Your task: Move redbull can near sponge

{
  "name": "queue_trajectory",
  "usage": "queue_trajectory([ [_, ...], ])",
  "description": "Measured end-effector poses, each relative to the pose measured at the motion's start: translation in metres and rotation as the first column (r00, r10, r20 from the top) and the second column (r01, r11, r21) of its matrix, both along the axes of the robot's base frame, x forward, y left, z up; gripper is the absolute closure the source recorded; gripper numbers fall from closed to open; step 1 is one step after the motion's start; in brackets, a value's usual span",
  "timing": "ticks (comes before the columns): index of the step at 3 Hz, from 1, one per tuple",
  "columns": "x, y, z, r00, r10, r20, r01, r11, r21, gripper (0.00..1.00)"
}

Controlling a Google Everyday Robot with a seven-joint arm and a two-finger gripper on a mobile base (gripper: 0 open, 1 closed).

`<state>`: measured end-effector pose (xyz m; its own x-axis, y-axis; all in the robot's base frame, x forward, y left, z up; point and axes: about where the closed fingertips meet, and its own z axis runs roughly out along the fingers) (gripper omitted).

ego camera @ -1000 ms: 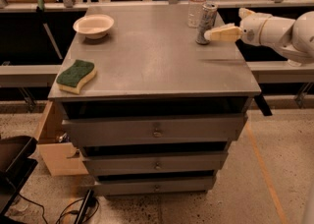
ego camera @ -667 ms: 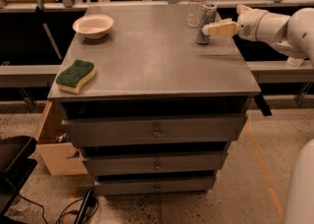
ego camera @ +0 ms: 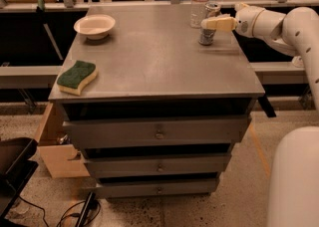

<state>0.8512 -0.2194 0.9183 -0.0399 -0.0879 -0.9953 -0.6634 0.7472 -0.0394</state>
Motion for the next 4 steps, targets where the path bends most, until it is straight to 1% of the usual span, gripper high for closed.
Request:
queue_trajectory([
  [1, 0.006, 0.009, 0.013, 0.9996, 0.017, 0.024, -0.017, 0.999, 0.034, 0.15],
  [3, 0.008, 0.017, 0.014, 0.9993, 0.026, 0.026, -0.027, 0.999, 0.04, 0.62],
  [4, 0.009, 0.02, 0.013, 0.9992, 0.031, 0.025, -0.032, 0.999, 0.041, 0.87],
])
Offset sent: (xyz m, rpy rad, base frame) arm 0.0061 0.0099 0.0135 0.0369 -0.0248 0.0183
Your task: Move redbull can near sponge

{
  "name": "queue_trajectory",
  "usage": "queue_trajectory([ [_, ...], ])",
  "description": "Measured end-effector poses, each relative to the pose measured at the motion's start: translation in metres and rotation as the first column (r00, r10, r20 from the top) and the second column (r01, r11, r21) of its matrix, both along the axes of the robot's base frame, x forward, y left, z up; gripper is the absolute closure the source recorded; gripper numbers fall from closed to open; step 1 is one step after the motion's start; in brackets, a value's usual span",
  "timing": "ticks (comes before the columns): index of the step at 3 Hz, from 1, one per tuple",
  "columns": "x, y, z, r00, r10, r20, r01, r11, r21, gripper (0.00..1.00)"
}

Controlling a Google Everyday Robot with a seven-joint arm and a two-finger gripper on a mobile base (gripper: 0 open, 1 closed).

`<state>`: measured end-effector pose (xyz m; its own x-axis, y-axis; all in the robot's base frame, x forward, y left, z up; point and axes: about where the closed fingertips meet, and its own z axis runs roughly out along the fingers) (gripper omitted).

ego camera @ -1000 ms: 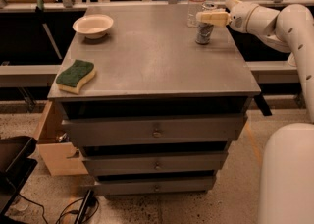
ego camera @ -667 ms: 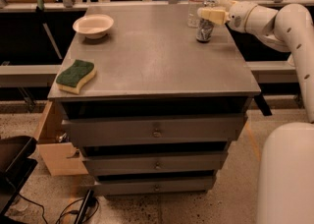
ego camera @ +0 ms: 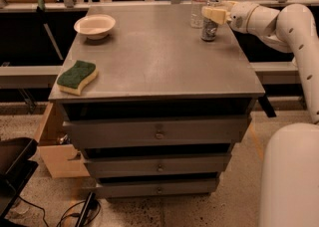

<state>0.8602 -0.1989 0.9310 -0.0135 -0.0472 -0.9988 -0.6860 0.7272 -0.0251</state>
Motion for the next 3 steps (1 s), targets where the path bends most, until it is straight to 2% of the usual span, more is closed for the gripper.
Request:
queue_trajectory([
  [1, 0.001, 0.003, -0.001, 1.0, 0.004, -0.001, -0.004, 1.0, 0.001, 1.0],
  [2, 0.001, 0.007, 0.01, 0.9999, 0.009, 0.01, -0.009, 1.0, -0.023, 1.0],
  [3, -0.004, 0.049, 0.053, 0.9968, 0.06, 0.054, -0.057, 0.997, -0.042, 1.0],
])
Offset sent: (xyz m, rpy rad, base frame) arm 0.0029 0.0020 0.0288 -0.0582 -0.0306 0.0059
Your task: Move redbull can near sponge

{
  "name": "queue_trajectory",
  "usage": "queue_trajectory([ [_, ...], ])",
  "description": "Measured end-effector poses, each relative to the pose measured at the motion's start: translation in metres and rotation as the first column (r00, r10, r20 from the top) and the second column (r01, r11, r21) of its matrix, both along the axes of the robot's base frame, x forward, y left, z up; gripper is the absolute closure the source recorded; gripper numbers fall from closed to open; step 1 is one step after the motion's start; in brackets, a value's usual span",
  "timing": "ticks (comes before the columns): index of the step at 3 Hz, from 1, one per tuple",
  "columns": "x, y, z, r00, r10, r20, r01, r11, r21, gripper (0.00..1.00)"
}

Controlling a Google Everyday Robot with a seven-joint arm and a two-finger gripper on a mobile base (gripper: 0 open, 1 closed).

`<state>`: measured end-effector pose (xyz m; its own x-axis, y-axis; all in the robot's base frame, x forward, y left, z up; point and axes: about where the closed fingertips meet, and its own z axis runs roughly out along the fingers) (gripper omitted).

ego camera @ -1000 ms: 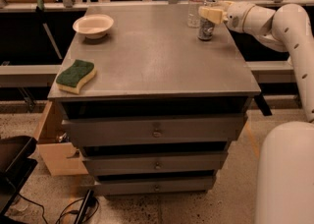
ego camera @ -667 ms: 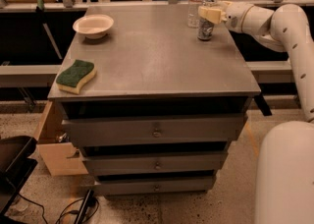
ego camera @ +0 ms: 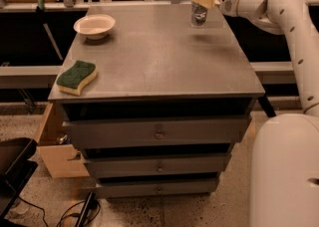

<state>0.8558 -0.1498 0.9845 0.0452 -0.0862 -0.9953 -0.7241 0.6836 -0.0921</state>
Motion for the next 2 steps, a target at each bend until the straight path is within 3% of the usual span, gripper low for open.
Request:
queue_trajectory([
  [2, -0.03, 0.066, 0.029, 0.9964, 0.083, 0.015, -0.084, 0.996, 0.035, 1.0],
])
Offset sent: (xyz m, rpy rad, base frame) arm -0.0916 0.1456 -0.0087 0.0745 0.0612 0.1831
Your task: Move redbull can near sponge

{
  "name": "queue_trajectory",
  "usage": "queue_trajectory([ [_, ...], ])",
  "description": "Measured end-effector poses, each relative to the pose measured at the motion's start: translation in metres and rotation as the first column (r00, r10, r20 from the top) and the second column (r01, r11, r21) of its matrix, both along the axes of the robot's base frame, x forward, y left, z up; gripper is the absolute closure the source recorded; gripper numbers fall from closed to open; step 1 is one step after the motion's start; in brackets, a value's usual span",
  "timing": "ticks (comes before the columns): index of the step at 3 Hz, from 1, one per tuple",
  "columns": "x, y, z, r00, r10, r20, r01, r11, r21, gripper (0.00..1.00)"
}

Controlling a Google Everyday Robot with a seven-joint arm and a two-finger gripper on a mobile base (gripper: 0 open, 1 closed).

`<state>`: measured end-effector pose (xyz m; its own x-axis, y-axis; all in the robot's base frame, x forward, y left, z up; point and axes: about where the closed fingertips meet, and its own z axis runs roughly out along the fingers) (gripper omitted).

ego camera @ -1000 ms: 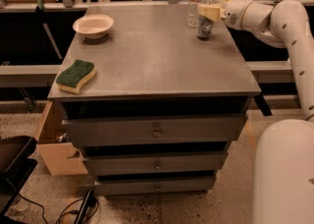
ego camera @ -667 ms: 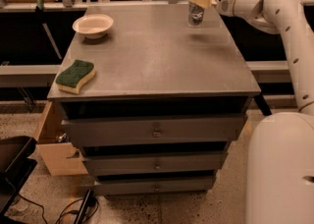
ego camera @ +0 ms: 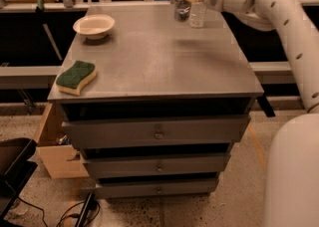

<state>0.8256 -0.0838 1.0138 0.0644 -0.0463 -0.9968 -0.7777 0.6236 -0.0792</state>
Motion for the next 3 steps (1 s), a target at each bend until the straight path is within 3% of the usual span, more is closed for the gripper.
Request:
queue_trajectory([
  [1, -0.038, 0.045, -0.002, 0.9976, 0.069, 0.005, -0.069, 0.997, 0.038, 1.0],
  [2, -0.073, 0.1, -0.027, 0.9823, 0.184, -0.033, -0.182, 0.981, 0.06, 1.0],
  [3, -0.095, 0.136, -0.046, 0.96, 0.272, -0.067, -0.268, 0.962, 0.061, 1.0],
])
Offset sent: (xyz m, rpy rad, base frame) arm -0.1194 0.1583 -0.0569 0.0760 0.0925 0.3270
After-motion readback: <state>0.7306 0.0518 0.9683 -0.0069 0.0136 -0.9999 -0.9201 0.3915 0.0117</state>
